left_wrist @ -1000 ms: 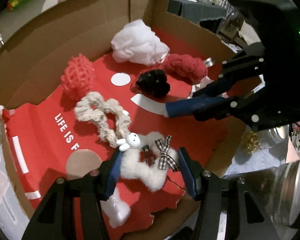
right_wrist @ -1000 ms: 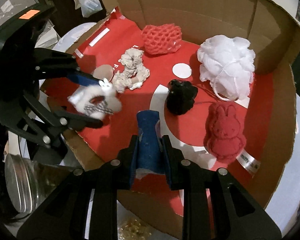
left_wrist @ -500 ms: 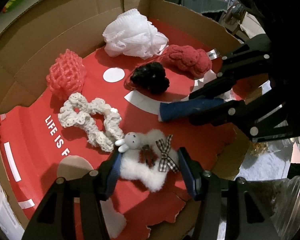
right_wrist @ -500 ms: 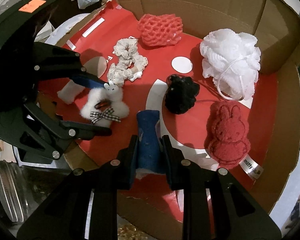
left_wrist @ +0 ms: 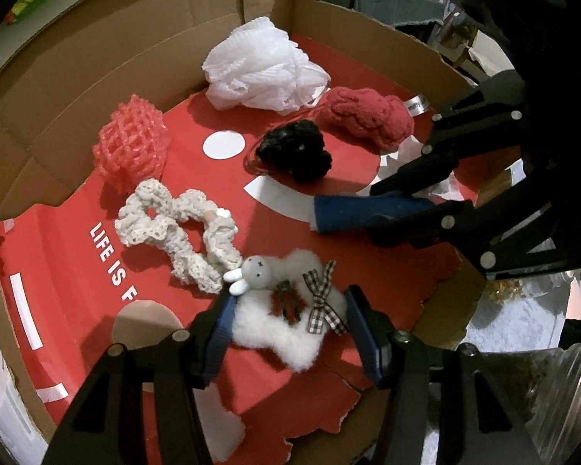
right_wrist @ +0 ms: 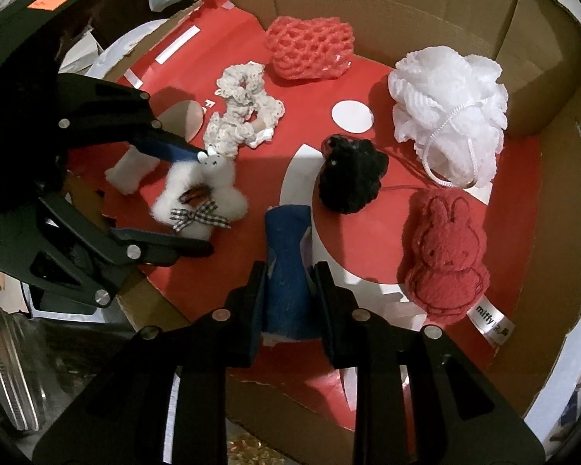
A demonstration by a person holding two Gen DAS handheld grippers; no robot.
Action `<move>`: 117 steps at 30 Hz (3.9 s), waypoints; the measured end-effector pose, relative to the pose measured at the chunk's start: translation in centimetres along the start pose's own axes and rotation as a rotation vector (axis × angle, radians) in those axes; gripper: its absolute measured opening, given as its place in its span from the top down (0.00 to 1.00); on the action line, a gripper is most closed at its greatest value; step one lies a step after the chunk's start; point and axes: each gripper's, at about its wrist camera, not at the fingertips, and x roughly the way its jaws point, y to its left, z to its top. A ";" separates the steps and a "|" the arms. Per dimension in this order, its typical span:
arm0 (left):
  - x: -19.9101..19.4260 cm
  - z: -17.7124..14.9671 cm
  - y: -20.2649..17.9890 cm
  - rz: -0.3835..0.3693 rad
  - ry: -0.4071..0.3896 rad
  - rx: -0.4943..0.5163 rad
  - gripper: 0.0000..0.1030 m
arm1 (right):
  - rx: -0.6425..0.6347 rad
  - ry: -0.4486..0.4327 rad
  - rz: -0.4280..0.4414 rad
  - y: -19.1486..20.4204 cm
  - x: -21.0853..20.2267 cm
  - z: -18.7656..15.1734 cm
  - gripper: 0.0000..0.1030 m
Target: Organize soft objects
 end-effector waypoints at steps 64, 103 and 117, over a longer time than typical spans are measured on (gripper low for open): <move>-5.4 -7.5 2.2 0.268 -0.216 -0.545 0.00 | 0.390 -0.225 -0.282 1.5 -4.3 -5.6 0.25; -5.6 -8.0 2.4 0.270 -0.237 -0.566 0.00 | 0.406 -0.251 -0.293 1.2 -4.6 -6.2 0.25; -5.6 -8.0 2.4 0.268 -0.237 -0.568 0.00 | 0.403 -0.259 -0.295 1.2 -4.7 -6.2 0.25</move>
